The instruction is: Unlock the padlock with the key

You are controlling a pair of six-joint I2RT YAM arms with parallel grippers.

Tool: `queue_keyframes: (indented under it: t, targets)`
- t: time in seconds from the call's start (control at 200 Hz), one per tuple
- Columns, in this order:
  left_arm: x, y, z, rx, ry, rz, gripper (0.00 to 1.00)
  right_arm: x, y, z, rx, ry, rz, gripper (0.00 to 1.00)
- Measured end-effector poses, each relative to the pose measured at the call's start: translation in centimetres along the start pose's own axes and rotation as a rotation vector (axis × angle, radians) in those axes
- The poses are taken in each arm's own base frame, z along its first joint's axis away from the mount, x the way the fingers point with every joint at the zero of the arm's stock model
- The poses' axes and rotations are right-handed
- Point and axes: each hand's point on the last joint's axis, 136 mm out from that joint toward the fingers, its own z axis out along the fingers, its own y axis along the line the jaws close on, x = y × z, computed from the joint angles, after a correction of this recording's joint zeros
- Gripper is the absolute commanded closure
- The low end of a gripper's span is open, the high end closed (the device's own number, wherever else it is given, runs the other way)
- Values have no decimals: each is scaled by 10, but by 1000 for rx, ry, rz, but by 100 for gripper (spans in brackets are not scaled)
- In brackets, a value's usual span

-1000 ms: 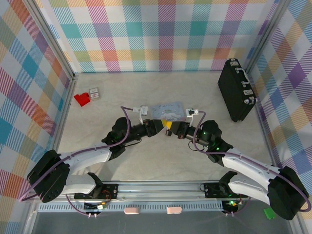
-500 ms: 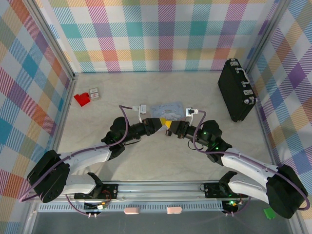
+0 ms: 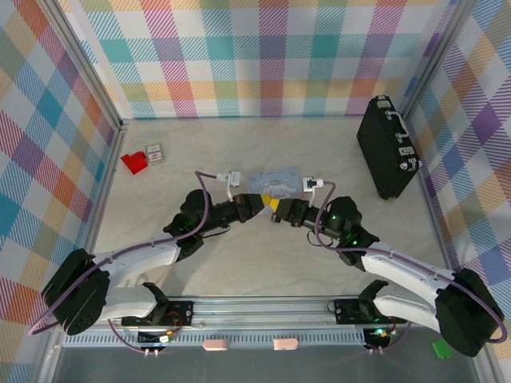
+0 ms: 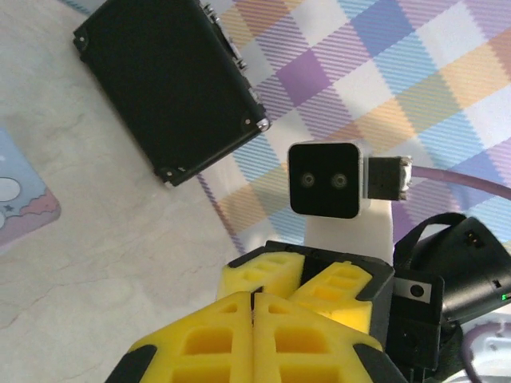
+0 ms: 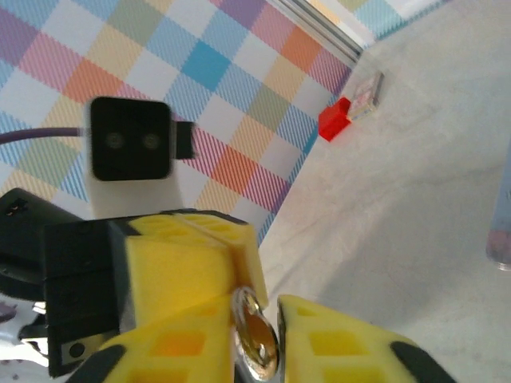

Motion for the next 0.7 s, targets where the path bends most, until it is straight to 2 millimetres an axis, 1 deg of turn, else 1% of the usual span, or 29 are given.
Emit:
queue_keyframes:
  t: [0.04,0.115,0.21,0.315,0.54,0.7]
  targets:
    - [-2,-1,-2,-21,3,25,100,1,-3,-1,16,-1,10,62]
    - [-7,-4,-7,-60,6,86,100,1,-7,-5,34,-20,12,59]
    - [-14,-10,-14,-104,12,159,100,1,-10,-11,46,-40,10,58]
    - [-17,-12,-19,-143,30,221,100,0,-10,-12,46,-49,8,59]
    - [-4,1,-22,-202,102,260,100,1,-5,-9,10,-35,-3,59]
    - [1,-1,-19,-177,126,253,100,1,7,-7,-70,-41,-35,59]
